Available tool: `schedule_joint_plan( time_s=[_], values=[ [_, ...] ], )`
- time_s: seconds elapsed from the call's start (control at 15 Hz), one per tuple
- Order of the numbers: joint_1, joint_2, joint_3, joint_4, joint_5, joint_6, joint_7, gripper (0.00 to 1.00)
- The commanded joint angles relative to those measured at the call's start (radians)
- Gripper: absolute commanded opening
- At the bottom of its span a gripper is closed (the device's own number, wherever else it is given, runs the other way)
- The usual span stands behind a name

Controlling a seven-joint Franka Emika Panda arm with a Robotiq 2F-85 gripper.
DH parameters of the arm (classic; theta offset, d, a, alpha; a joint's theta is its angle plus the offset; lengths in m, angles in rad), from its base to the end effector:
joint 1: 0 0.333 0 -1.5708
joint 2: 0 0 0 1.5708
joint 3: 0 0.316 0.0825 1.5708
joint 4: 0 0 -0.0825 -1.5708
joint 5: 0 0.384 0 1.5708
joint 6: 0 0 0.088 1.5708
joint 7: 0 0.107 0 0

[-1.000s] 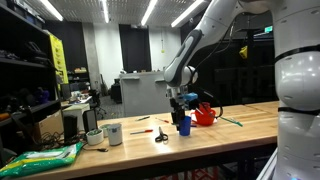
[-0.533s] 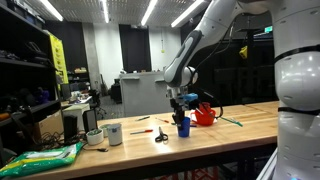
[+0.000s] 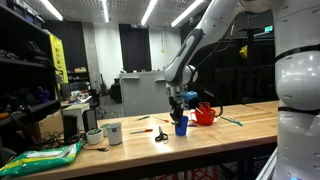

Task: Put the blue cup upside down

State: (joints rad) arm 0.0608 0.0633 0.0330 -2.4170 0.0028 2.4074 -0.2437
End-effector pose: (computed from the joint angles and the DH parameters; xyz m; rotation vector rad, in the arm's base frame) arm 0.4811 0.0454 0.2777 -3.0863 -0.5224 0.1133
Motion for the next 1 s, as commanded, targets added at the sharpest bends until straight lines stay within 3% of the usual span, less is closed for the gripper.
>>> schedule_joint_plan(
  time_s=[0.0,0.33,0.67,0.93],
  values=[
    [0.012,-0.028,0.009,-0.054,-0.116,0.124,0.171,0.01],
    [0.018,-0.016,-0.018,-0.088,-0.399,0.289,0.506,0.01],
    [0.020,-0.009,-0.047,-0.080,-0.739,0.355,0.879,0.01],
    [0.010,0.015,-0.040,-0.086,-0.789,0.473,0.970,0.01]
  ],
)
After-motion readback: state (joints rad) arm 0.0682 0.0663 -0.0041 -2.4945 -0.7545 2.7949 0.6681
